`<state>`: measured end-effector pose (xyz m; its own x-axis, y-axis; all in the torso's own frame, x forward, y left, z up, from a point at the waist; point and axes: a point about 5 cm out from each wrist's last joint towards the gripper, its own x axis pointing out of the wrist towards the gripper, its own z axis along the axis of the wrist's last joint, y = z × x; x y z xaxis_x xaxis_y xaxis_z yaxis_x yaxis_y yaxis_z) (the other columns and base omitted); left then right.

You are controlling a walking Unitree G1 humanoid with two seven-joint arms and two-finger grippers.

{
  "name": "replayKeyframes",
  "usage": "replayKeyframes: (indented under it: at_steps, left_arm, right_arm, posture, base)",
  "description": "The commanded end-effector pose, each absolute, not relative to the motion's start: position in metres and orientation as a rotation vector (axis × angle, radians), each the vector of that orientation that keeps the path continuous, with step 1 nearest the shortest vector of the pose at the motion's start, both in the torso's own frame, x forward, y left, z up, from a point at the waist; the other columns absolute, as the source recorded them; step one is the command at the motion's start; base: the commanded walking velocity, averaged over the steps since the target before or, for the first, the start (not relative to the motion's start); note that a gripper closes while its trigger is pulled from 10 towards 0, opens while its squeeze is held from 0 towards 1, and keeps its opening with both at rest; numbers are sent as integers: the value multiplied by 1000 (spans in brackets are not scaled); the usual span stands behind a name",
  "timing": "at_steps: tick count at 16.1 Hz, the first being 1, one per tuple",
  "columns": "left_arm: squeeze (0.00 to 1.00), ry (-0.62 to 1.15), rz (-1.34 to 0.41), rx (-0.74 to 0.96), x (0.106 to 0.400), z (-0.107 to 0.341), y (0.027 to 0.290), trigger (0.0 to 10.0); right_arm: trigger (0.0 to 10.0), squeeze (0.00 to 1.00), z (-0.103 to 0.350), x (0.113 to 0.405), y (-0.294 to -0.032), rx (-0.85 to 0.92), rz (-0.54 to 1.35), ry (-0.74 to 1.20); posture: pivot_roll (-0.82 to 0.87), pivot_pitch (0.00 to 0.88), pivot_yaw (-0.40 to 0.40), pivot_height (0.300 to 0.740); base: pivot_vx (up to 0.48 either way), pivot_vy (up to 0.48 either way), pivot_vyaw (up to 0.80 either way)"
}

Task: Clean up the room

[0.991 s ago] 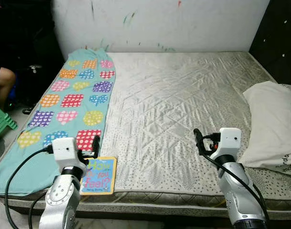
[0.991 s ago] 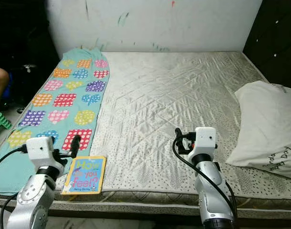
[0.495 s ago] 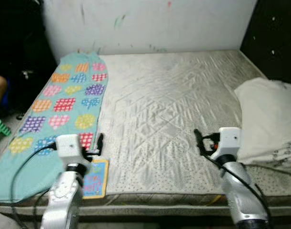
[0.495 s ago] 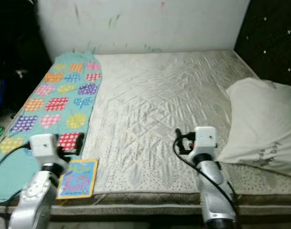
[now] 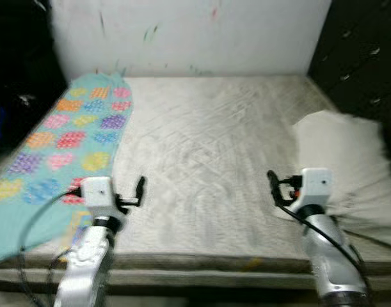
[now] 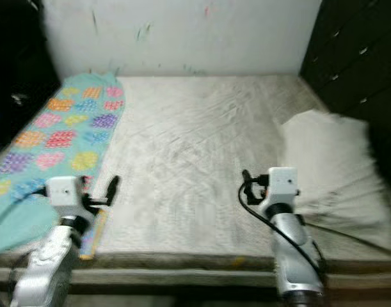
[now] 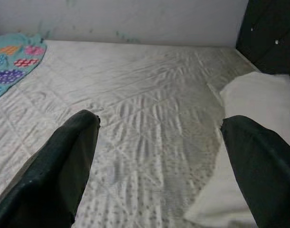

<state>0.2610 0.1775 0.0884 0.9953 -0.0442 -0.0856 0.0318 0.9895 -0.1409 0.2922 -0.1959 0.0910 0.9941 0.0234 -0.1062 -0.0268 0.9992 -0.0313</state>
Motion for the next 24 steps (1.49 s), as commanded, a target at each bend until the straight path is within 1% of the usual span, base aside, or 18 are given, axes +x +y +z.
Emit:
replayKeyframes:
  at_steps: [1,6,10,11,16,19,20,21,24]
  left_arm:
    - [0,95,-27,-132,262,88,181,10000]
    - [0,94,-24,-154,260,86,178,10000]
    - [0,65,-49,-167,260,89,178,10000]
    - [0,52,-81,-175,258,92,173,10000]
    - [0,70,-34,-143,258,87,179,10000]
    - [0,60,-11,-146,260,87,179,10000]
    - [0,43,20,-161,260,88,180,10000]
    - [0,37,55,-173,257,86,181,10000]
    - [0,37,84,-168,250,84,184,10000]
  right_arm:
    - [10000,0,92,294,-191,-32,36,101]
    - [10000,0,90,292,-191,-36,40,107]
    - [10000,0,91,293,-191,-37,35,104]
    - [10000,0,91,292,-189,-30,39,100]
    - [10000,0,93,291,-187,0,69,77]
    - [10000,0,92,295,-183,-5,99,85]
    - [10000,0,94,303,-174,-24,157,87]
    - [10000,0,98,313,-164,-45,213,84]
    - [10000,0,99,321,-159,-52,233,86]
  posture:
    - [-83,0,34,740]
    - [-82,0,32,740]
    - [-81,0,33,740]
    - [-80,0,34,740]
    - [-75,0,33,740]
    - [-57,0,1,740]
    - [-35,0,-45,740]
    - [-23,0,-66,740]
    - [2,0,-85,740]
  base:
    - [0,-240,0]
    - [0,-48,0]
    - [0,0,0]
    - [0,0,0]
    - [0,0,0]
    - [0,0,0]
    - [0,0,0]
    - [0,0,0]
    - [0,0,0]
